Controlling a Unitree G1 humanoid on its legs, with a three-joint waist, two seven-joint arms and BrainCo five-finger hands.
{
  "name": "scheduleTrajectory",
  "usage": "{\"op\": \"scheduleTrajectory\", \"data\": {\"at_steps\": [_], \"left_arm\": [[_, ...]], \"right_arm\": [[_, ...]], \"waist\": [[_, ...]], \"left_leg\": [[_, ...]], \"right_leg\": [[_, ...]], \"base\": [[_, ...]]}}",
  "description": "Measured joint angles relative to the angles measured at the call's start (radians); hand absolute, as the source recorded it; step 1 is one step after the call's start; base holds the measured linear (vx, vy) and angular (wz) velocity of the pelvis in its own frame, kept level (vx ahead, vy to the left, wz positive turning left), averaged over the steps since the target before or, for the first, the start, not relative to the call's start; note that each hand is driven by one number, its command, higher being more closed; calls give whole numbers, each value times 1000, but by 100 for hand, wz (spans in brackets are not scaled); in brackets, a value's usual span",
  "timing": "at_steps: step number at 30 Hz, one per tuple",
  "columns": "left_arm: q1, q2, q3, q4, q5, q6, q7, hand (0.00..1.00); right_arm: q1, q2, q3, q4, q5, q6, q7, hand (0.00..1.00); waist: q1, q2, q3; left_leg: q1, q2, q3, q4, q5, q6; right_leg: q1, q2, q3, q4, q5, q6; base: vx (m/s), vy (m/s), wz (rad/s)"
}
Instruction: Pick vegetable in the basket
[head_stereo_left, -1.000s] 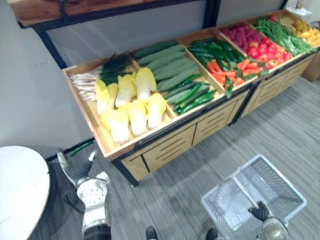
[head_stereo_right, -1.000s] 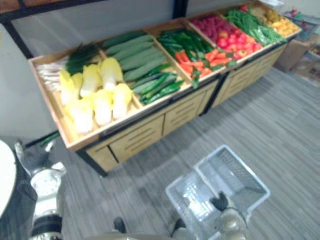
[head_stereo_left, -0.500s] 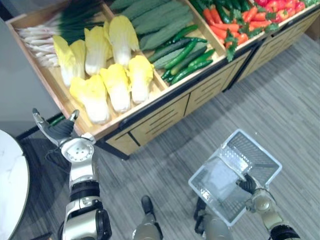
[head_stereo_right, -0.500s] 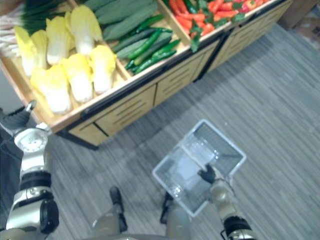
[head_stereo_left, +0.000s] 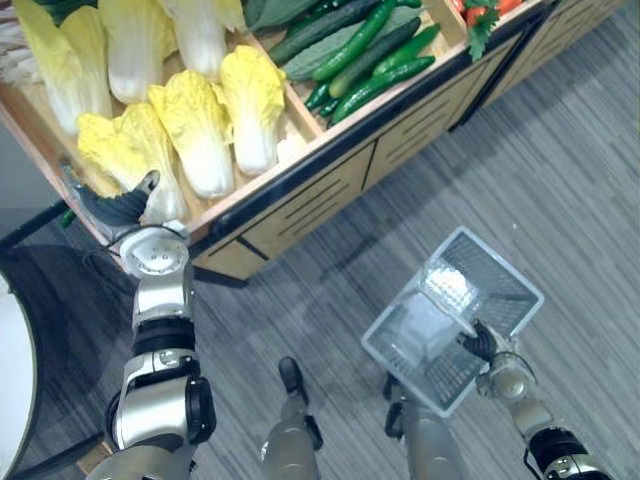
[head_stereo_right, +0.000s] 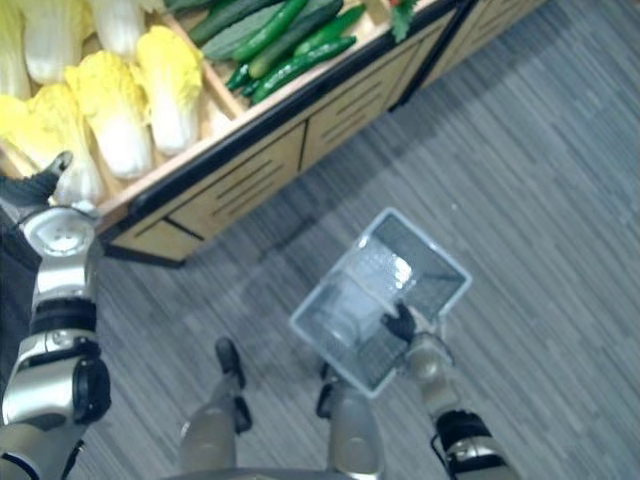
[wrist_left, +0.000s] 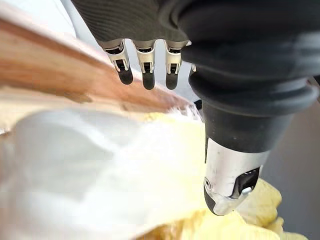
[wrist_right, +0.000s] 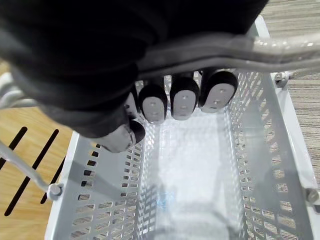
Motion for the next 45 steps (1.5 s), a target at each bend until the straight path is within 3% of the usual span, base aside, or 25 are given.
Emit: {"op": "scheduleTrajectory", "data": {"at_steps": [17, 25, 45], "left_arm": [[-24, -21, -14, 32, 30, 0, 40, 0], [-24, -40, 94, 113, 20, 16, 96, 0], [-110, 4, 121, 313, 17, 15, 64, 0]], "right_arm": [[-1, 14, 3, -1, 1, -27, -17, 100], [12, 15, 2, 0, -1, -28, -33, 100], [19, 18, 5, 5, 0, -28, -40, 100]], "waist": [[-7, -14, 26], [-17, -18, 30], [-28, -20, 31]], "left_leg": [[25, 0, 48, 0, -1, -2], [26, -1, 49, -1, -2, -3], [33, -3, 56, -1, -2, -3]], "right_leg": [[1, 11, 85, -44, 44, 1], [4, 13, 95, -63, 68, 5], [19, 15, 108, -93, 87, 9]], "base": [[12, -1, -10], [-3, 3, -2], [18, 3, -1]]}}
